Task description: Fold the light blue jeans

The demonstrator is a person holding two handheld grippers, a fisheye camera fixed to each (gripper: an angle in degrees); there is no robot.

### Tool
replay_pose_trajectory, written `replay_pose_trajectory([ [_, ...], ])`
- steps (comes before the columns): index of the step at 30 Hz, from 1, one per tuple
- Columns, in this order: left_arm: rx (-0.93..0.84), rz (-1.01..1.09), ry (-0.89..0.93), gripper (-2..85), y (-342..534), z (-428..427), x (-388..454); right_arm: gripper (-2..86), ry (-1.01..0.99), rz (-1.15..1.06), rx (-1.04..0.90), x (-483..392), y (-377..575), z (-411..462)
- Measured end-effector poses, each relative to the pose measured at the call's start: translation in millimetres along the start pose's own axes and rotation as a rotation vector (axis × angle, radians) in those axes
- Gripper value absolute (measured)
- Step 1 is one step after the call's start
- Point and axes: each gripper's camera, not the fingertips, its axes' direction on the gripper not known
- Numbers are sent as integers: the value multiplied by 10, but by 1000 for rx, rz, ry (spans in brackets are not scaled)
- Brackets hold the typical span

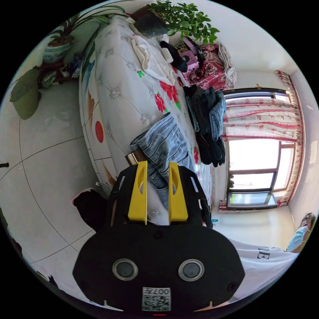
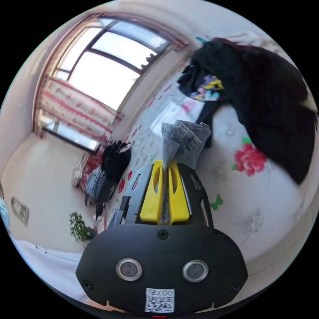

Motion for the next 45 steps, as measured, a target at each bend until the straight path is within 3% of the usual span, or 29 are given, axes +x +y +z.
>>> replay_pose_trajectory([
  [2,10,-19,21,100,-44,-35,-142,3,-69,-387,-153,-1053,89,277],
  [7,30,-43,69,114,-232,11,-464,9,-332,-939,-527,-2692,1180,1036],
  [11,23,-73,120,127,-480,243,-708,20,-322,-1019,-960,-3036,2428,2010],
  [13,18,-88,133,131,-577,354,-793,21,-321,-993,-1066,-3034,2720,2161],
  [16,11,-104,111,128,-718,463,-921,17,-299,-1026,-1016,-3041,2760,2019],
  [26,49,-107,166,98,-766,495,-1363,2,-256,-721,-810,-2609,2336,1692],
  [30,169,-188,124,144,-675,485,-1739,3,-224,-687,-790,-2512,2360,1636],
  [33,97,-202,180,186,-776,905,-1858,4,-231,-652,-812,-2437,2353,1656],
  [37,8,-165,-37,174,-815,1354,-1639,5,-249,-624,-791,-2397,2229,1622],
  [39,20,-155,-126,114,-752,1437,-1523,5,-254,-613,-772,-2368,2146,1588],
  [45,42,158,84,59,-577,1711,-653,4,-244,-579,-694,-2145,1817,1379],
])
